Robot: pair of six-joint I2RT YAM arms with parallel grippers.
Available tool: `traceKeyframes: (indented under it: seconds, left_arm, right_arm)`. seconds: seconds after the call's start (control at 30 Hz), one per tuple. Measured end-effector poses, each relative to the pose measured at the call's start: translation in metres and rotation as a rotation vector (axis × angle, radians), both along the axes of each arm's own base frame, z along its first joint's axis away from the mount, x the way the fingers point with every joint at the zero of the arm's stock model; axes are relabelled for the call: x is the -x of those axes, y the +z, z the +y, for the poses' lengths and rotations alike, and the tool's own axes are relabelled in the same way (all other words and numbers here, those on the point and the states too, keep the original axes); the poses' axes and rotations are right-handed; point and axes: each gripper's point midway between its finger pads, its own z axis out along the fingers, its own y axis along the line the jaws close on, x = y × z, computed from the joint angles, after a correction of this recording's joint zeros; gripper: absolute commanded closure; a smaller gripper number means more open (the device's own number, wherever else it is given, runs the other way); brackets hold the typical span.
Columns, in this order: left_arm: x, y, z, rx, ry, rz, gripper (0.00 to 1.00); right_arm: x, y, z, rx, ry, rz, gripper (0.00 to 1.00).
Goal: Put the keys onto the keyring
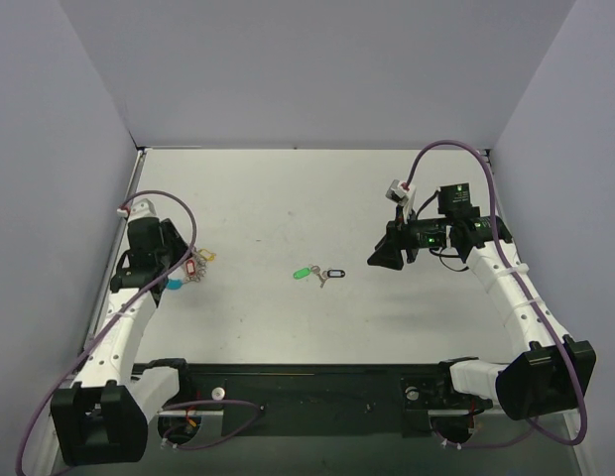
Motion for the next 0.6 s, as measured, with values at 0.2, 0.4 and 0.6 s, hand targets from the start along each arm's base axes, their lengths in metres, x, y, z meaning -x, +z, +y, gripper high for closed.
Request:
traceKeyframes:
  seconds: [0.2,0.4,0.6]
  left_arm:
    - [0.005,0.037,-0.024,0.045,-0.136,-0.136,0.21]
    - [0.017,0.077,-0.063,0.148,-0.329,-0.298,0.19]
    - [0.032,0.104,-0.091,0.224,-0.464,-0.387,0.17]
  right_arm:
    - [0.0,-0.004,-0.002,0.012,-0.008,-0.001,0.52]
    - [-0.005,-0.002,-0.023,0.073,-0.094,-0.067,0.51]
    - [-0.006,0.009,-0.045,0.143,-0.192,-0.147,0.49]
